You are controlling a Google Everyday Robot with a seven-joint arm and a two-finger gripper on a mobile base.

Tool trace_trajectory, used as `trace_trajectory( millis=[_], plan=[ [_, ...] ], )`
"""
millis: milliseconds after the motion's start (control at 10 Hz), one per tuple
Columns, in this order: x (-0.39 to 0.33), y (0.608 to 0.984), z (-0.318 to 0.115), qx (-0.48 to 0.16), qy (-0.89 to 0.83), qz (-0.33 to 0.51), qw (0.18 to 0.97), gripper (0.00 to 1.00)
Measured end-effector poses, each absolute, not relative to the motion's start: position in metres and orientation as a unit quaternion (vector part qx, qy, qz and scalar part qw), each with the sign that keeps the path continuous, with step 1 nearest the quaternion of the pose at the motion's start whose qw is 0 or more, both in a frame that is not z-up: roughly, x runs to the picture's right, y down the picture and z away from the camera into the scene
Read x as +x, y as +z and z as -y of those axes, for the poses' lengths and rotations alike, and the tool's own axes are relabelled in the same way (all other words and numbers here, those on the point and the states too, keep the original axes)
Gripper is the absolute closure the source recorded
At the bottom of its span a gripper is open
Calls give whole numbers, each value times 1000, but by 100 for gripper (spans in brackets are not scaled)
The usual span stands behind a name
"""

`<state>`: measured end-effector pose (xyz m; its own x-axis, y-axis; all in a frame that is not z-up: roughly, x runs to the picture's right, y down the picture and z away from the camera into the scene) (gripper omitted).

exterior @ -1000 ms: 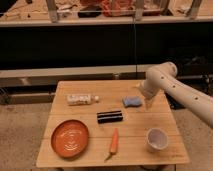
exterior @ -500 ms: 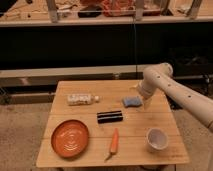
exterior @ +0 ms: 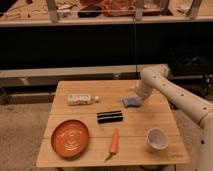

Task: Place the white sponge in the ceramic bowl

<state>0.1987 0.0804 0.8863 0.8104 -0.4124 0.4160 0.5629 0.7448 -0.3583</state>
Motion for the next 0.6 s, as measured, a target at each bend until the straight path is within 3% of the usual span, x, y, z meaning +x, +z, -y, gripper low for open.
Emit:
trace_trajectory(
  millis=[600],
  plan=[
    [199, 909, -103, -257, -274, 170, 911, 20]
  ],
)
